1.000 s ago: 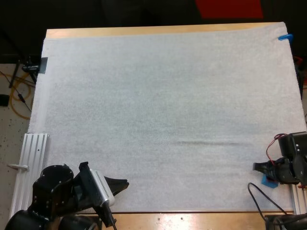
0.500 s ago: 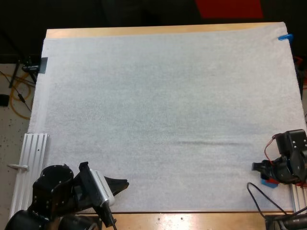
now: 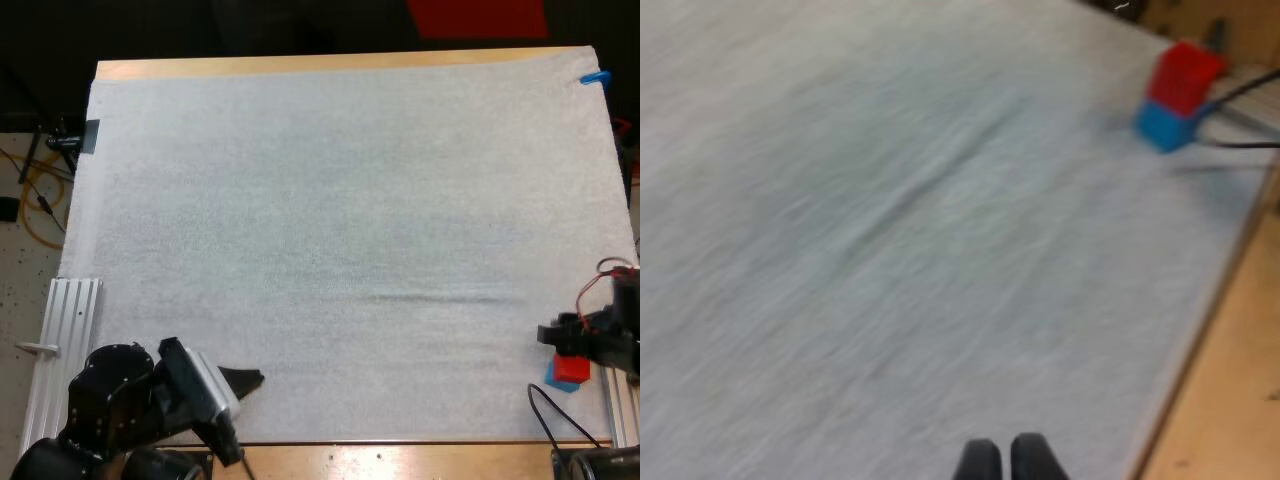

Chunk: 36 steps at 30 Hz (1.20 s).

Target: Stack red cube on blue cube

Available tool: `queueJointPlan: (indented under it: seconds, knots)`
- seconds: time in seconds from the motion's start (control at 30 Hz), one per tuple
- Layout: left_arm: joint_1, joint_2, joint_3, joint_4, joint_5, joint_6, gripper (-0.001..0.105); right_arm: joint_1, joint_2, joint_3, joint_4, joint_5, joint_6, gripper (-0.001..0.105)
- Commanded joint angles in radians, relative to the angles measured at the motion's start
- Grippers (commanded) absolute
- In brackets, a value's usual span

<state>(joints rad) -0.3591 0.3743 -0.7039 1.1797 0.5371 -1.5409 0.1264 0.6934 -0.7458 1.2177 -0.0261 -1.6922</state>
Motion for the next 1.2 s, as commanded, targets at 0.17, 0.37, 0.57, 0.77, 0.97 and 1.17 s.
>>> queueJointPlan:
  seconds: [0.17,0.37,0.57,0.77,0.97,1.17]
  knots:
    - [-0.001,0.058,-0.011,-0.139,-0.159,-0.071,0.0,-0.003,-0.033,-0.061,-0.131,-0.064,-0.04,0.063]
    - [0.008,0.15,-0.011,-0.299,-0.347,-0.095,0.0,-0.005,-0.008,-0.061,-0.234,-0.061,-0.09,0.063]
    - [0.156,0.197,-0.011,-0.412,-0.367,-0.101,0.0,-0.007,-0.008,-0.061,-0.32,0.0,-0.12,0.063]
    - [0.369,0.194,-0.047,-0.387,-0.265,-0.103,0.0,-0.007,-0.015,-0.075,-0.313,0.01,-0.123,0.063]
    - [0.386,0.127,-0.116,-0.369,-0.244,-0.104,0.0,-0.007,-0.111,-0.087,-0.276,0.063,-0.116,0.063]
    - [0.386,-0.048,-0.121,-0.345,-0.244,-0.101,0.0,-0.007,-0.275,-0.087,-0.18,0.118,-0.111,0.063]
